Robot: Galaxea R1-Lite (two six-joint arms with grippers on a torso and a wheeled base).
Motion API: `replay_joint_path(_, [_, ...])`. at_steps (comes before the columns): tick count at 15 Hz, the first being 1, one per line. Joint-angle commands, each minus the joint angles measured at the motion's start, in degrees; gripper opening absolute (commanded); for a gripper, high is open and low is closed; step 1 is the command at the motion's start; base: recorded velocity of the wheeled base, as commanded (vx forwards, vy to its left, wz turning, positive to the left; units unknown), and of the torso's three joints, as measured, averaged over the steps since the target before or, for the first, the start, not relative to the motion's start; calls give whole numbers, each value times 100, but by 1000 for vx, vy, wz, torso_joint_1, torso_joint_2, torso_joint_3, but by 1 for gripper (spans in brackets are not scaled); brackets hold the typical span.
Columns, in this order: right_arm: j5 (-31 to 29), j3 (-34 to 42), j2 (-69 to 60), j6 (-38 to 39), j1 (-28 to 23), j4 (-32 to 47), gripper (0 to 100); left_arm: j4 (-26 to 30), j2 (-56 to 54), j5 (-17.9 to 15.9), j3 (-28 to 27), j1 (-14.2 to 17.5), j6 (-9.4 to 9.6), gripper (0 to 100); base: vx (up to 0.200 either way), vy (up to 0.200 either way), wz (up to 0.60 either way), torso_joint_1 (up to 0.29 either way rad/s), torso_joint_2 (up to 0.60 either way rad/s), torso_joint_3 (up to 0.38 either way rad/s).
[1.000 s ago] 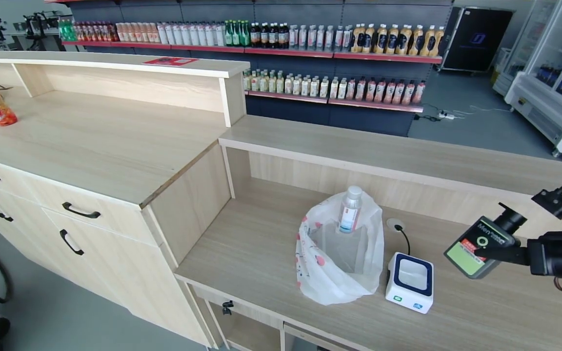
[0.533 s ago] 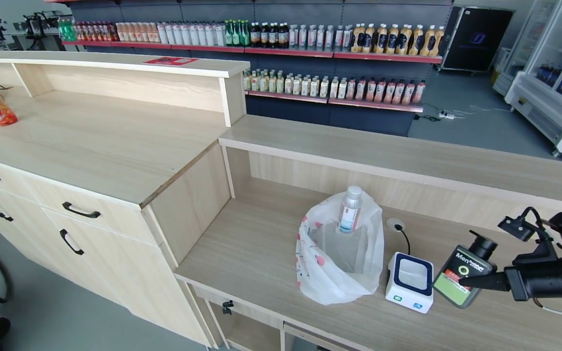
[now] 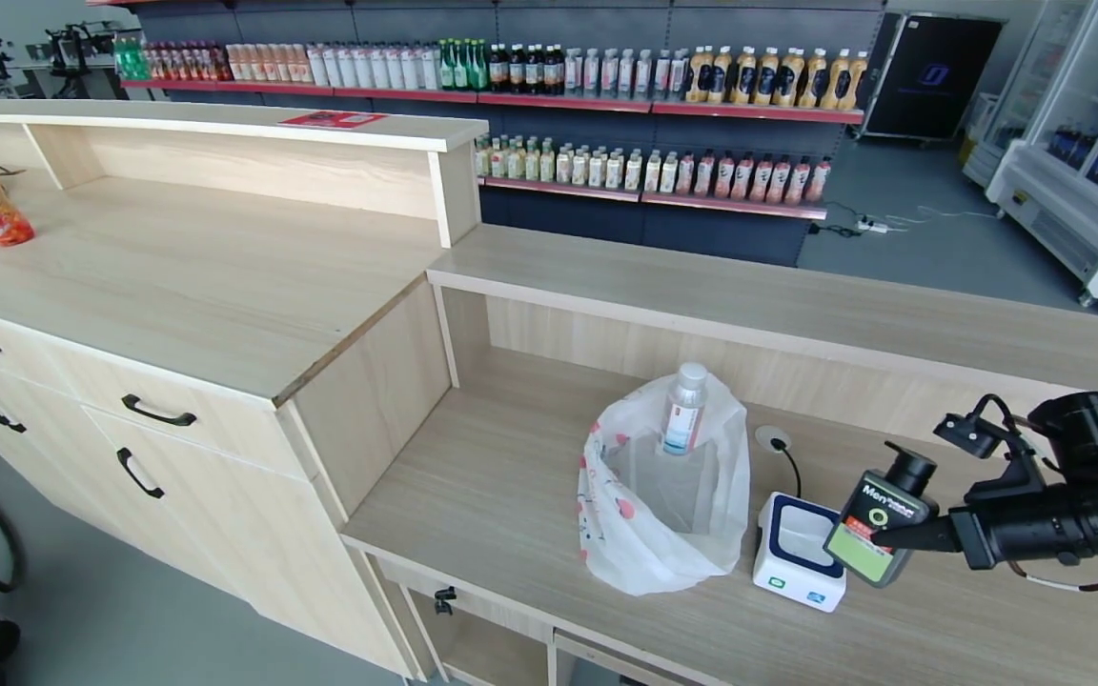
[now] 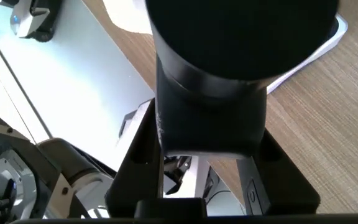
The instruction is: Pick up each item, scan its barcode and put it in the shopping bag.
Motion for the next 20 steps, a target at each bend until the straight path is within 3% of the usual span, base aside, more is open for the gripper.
replay_joint_path(1, [-145, -21, 117, -84, 54, -23, 0, 2, 6, 0, 0, -2, -4, 100, 0, 0, 0, 0, 0, 0])
replay_joint_path(4, [-198, -74, 258, -427, 115, -58, 0, 2, 6, 0, 0, -2, -4, 100, 0, 0, 0, 0, 0, 0])
replay_joint_path(20, [154, -724, 961, -629, 432, -410, 0, 2, 6, 0, 0, -2, -4, 100, 0, 0, 0, 0, 0, 0])
